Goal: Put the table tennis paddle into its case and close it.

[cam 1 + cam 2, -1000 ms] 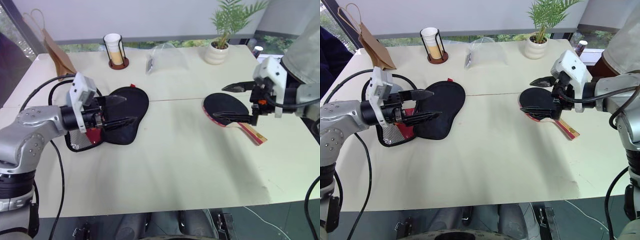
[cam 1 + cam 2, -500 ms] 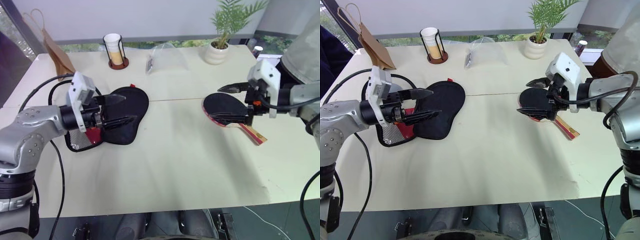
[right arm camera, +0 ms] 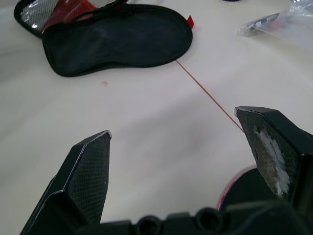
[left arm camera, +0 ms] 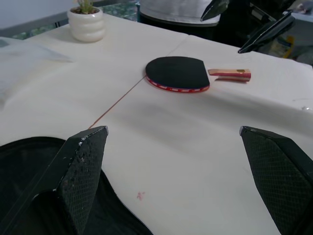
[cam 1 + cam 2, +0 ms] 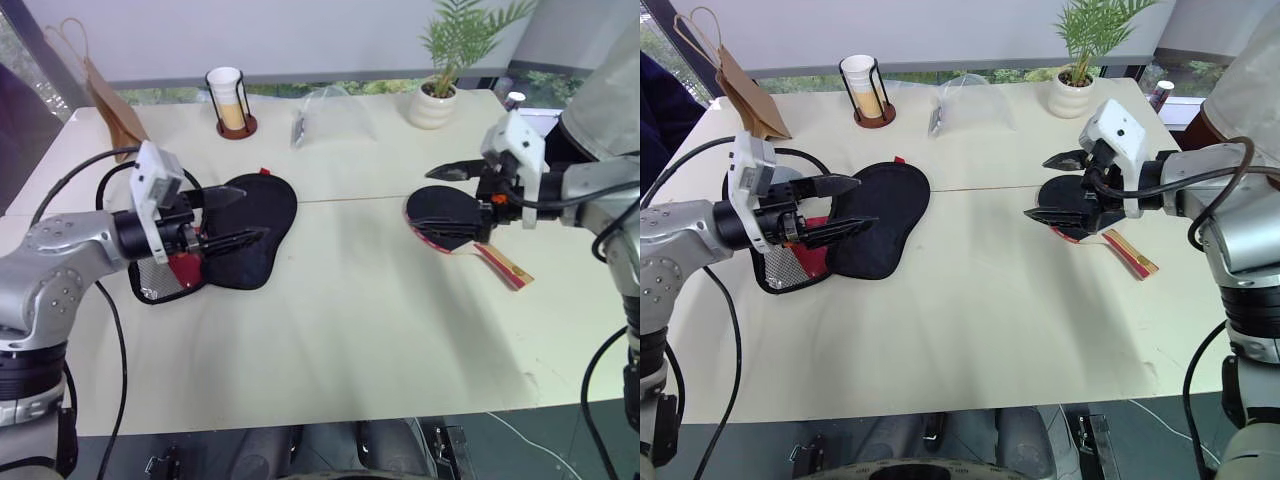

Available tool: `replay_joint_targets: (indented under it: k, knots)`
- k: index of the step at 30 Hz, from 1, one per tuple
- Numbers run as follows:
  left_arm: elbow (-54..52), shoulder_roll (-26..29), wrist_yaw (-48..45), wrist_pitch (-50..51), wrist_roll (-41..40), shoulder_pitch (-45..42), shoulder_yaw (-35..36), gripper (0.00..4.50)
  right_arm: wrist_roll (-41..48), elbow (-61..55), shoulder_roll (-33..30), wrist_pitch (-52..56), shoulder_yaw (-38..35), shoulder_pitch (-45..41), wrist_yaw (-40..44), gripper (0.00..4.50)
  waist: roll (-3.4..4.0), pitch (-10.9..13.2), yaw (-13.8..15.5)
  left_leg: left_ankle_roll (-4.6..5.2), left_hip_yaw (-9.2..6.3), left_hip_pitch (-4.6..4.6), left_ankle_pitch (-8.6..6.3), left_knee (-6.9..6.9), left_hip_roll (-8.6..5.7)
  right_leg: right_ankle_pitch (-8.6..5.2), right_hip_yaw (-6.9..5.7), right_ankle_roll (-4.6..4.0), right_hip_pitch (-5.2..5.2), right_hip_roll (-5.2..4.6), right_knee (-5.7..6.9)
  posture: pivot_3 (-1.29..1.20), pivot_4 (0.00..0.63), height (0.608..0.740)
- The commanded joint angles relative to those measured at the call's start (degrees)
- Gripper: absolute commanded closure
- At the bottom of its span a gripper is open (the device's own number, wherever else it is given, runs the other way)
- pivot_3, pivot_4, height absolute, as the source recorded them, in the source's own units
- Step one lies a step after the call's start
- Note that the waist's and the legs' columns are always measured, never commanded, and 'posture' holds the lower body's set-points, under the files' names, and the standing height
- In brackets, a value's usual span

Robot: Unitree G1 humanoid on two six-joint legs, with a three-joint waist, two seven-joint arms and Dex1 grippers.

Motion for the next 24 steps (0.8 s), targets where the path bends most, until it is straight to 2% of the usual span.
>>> replay_joint_targets:
  k: [1, 7, 13, 17, 24]
  knots:
    - [-0.99, 1.41, -0.23, -0.76, -0.55, 0.51, 2.83, 0.0, -0.95, 0.24, 1.22, 0.64, 0.65, -2.3, -0.91, 0.06, 0.0, 0.0, -0.03, 0.0, 0.0, 0.0, 0.0, 0.0, 0.0, 0.0, 0.0, 0.0, 0.0, 0.0, 0.0, 0.0, 0.15, 0.74]
    - [1.86, 6.36, -3.58, -2.21, 0.96, 4.21, 7.01, 0.0, -1.55, 0.27, 9.58, 5.75, 5.97, -4.91, -4.69, 0.06, 0.0, 0.0, -0.93, 0.0, -0.02, 0.01, 0.0, -0.04, 0.04, 0.0, 0.01, -0.01, -0.03, 0.03, 0.03, 0.0, 0.15, 0.74]
    - [7.33, 11.02, -6.16, -5.02, 3.49, 5.72, 10.46, 0.0, -5.26, 7.28, 22.06, 11.04, 12.2, -9.04, -12.49, 0.06, 0.0, 0.0, -1.41, -0.04, -0.06, 0.02, 0.02, -0.1, 0.03, 0.02, 0.01, 0.0, -0.1, 0.05, 0.08, 0.0, 0.15, 0.74]
    - [9.39, 12.58, -7.12, -5.91, 4.16, 6.47, 12.79, 0.0, -6.55, 16.51, 31.75, 13.62, 13.85, -13.07, -17.23, 0.06, 0.0, 0.0, -1.42, -0.05, -0.06, 0.02, 0.03, -0.13, -0.01, 0.05, 0.01, 0.0, -0.12, 0.06, 0.08, 0.0, 0.15, 0.74]
    - [7.89, 12.61, -7.47, -5.24, 3.31, 8.36, 14.76, 0.0, -7.83, 23.98, 42.93, 17.4, 16.55, -14.48, -20.77, 0.06, 0.0, 0.0, -1.53, -0.08, -0.1, 0.02, 0.04, -0.19, -0.04, 0.13, -0.01, -0.1, -0.19, 0.14, 0.14, 0.0, 0.15, 0.74]
